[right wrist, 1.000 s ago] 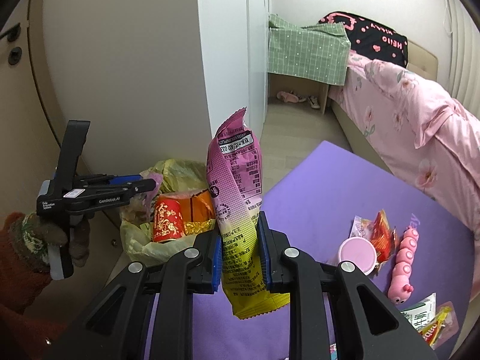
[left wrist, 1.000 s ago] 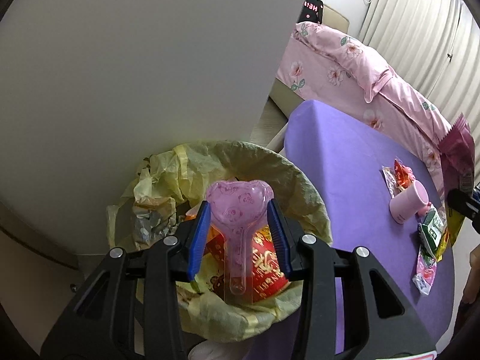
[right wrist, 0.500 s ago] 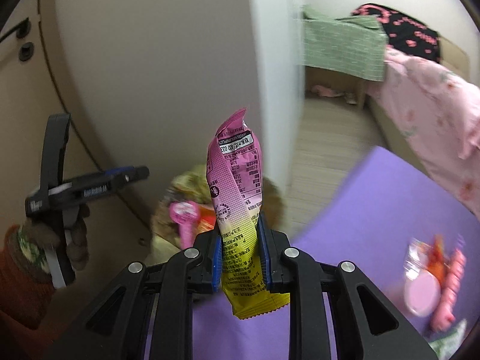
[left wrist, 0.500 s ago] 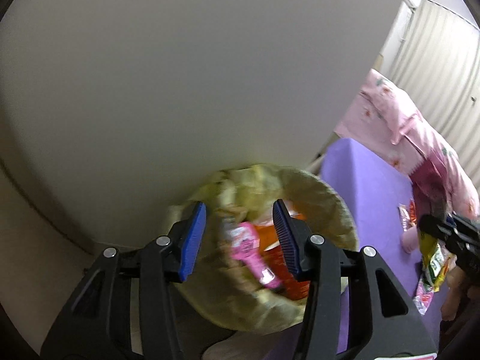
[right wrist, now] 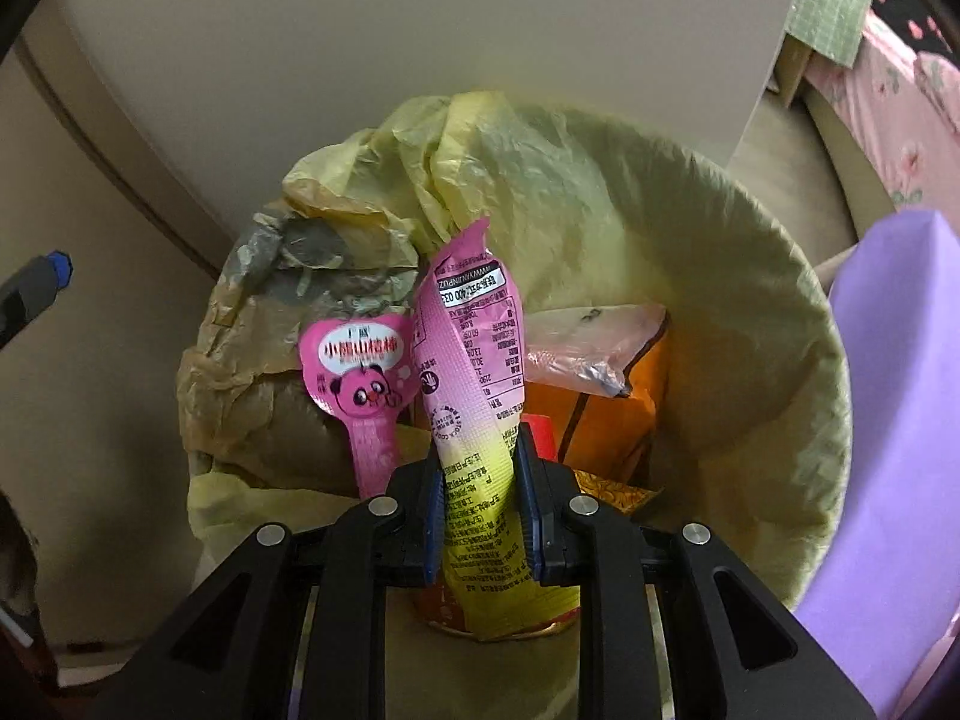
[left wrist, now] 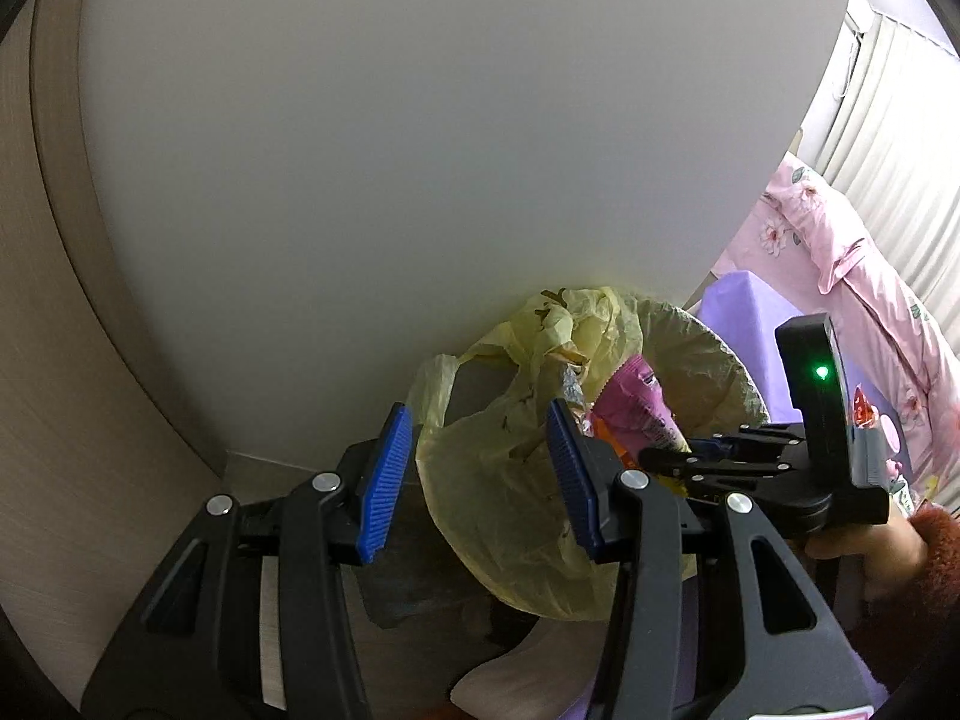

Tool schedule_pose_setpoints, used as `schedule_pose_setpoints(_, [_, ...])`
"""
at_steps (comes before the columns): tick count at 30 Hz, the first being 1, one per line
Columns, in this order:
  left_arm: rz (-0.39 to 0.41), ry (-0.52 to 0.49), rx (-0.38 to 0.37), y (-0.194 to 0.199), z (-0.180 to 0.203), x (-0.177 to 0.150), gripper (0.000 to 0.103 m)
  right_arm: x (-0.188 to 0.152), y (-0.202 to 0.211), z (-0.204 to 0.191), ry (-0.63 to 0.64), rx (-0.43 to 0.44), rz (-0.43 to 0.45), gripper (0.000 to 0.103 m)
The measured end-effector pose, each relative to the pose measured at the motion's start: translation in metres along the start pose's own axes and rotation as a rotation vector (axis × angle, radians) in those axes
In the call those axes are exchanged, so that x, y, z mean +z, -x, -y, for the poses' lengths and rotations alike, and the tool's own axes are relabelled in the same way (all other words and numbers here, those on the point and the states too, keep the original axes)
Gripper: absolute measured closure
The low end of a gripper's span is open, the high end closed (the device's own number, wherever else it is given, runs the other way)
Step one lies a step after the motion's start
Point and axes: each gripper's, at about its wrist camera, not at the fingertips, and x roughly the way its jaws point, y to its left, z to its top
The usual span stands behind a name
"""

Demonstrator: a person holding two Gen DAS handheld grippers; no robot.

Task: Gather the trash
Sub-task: 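Release the pink scoop into the bin with the left tool while the right tool releases the wrapper, then move both open tools back over the table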

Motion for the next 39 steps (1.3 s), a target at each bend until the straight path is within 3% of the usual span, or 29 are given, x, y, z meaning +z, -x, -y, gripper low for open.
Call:
schedule_pose_setpoints(1, [0.0,0.003,-0.004,-0.001,-0.001,0.0,0.059,0.0,0.001,0.001,-0.012,0.005,0.007,0.082])
schedule_pose_setpoints(3, [0.0,0.009,-0.011,-0.002,-0.001,0.0,0.059,-0.001,0.006,0.003,-0.02,0.01,0.021,0.07])
schedule_pose_setpoints(8, [0.011,0.009,-0.017,0.003,0.002,-0.002,0.058,-0.004,0.032,0.005,-0.032,0.032,0.097,0.054])
schedule_pose_setpoints(15, [0.037,-0.033,-0.028,0.016,0.025,-0.003,0.057,-0.024,0.092,0.009,-0.066,0.002,0.236,0.054])
schedule_pose_setpoints(24, [0.018,-0.101,-0.167,0.018,0.097,-0.027,0.057,-0.105,0.169,0.03,-0.116,-0.146,0.375,0.054])
schedule_pose_setpoints(30, [-0.028,-0.267,-0.264,0.017,0.166,-0.045,0.057,-0.176,0.202,0.077,-0.242,-0.337,0.406,0.054])
schedule_pose_setpoints(39, [-0.035,-0.432,-0.405,0.021,0.244,-0.06,0.056,-0.249,0.241,0.115,-0.379,-0.451,0.498,0.054])
